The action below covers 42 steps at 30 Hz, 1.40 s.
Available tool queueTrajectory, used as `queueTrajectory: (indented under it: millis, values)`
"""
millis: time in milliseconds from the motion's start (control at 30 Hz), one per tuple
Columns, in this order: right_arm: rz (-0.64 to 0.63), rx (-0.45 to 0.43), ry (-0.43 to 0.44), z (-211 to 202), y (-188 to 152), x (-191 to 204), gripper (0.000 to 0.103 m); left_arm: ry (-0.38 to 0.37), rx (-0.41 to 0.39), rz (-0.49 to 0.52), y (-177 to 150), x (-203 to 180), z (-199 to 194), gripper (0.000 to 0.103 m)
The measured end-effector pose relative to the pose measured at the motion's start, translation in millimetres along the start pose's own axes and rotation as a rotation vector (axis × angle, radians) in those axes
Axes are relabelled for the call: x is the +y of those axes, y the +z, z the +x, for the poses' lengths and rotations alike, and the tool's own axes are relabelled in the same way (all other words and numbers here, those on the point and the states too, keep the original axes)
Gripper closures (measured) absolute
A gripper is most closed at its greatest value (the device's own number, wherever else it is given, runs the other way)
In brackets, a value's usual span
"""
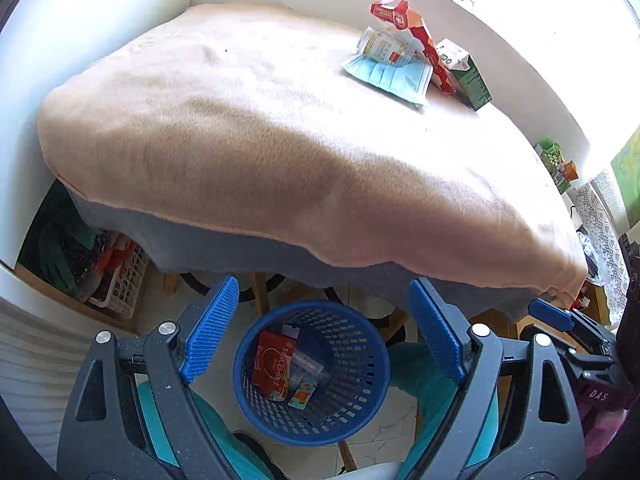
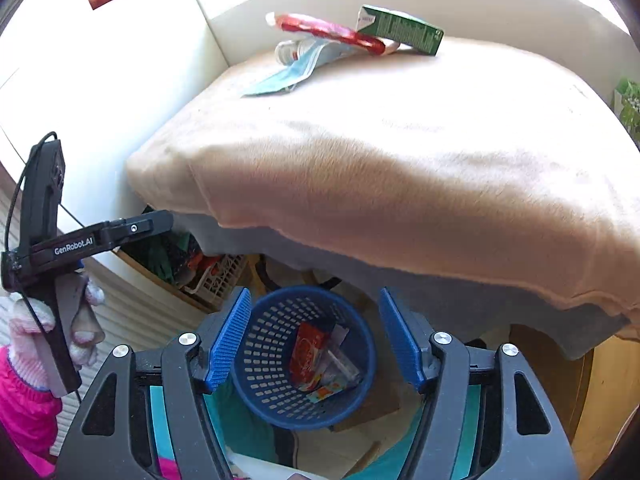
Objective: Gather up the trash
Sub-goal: 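Move both tools up toward the red wrapper and milk carton, then grasp the red plastic wrapper with the left tool while the right tool grasps the green milk carton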
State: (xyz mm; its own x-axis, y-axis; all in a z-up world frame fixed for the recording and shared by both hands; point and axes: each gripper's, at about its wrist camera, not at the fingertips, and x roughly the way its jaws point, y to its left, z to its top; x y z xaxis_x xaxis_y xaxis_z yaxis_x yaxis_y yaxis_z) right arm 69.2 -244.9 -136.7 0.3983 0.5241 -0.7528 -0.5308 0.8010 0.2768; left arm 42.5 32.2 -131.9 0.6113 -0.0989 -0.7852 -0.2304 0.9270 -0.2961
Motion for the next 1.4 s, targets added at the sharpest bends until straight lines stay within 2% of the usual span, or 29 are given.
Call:
queueTrajectory:
  millis: [133, 300, 500, 667, 833, 1000, 1133, 1400]
  values:
    - [0.03, -0.06, -0.013, -13.8, 22.4, -14.9, 0.031, 0.001, -0.023, 0.03, 17.1, -6.7, -4.5, 0.014]
    - [0.053, -0.119, -0.032, -27.4, 58.3, -31.9, 0.031, -0.006, -0.048, 0.061, 42.1, -14.4, -9.4, 0.014]
    - [0.031, -0.187, -0.049, -38.7, 117.2, -54.6, 0.031, -0.014, -0.08, 0.115, 72.9, -27.6, -11.6, 0.014]
    - [0.051, -0.196, 0.027, -34.3, 171.7, -83.2, 0.031, -0.023, -0.104, 0.157, 100.0, -42.0, -13.2, 0.014]
    - [0.061, -0.166, 0.085, -11.5, 229.5, -105.7, 0.031, -0.048, -0.109, 0.176, 129.5, -54.8, -7.4, 0.014]
    - [0.084, -0.126, 0.126, 20.2, 271.9, -124.8, 0.031, -0.066, -0.094, 0.193, 155.4, -66.1, 8.1, 0.014]
    - [0.146, -0.097, 0.167, 46.3, 297.7, -140.4, 0.031, -0.106, -0.071, 0.136, 180.2, -62.2, 22.0, 0.014]
    - [0.119, -0.034, 0.187, 87.1, 326.1, -140.2, 0.031, -0.176, -0.025, -0.002, 232.6, -47.1, 57.6, 0.014]
